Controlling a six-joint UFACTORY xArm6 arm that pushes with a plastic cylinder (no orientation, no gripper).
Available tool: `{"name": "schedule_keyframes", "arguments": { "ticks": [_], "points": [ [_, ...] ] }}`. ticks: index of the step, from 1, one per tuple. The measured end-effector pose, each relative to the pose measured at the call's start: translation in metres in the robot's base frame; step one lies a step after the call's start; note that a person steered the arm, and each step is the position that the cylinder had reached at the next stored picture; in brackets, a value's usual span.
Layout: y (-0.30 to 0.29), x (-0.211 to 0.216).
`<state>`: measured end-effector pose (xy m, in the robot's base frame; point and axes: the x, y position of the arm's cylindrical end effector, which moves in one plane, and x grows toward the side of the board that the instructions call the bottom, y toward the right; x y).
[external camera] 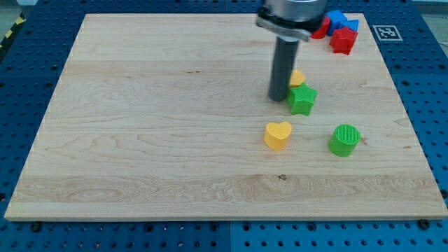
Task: Move the green star away from the yellow hexagon
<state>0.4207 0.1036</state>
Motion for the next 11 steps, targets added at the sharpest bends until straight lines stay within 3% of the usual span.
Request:
{"name": "schedule_keyframes", "arguments": {
  "ticks": [1, 2, 4, 7, 8, 9, 10, 11],
  "points": [
    [0.037, 0.001],
    [0.037, 0.002],
    [0.038, 0.045],
    [0.112, 0.041],
    [0.089, 0.041],
    [0.015, 0.038],
    [-0.039, -0.01],
    [-0.044, -0.038]
  ]
}}
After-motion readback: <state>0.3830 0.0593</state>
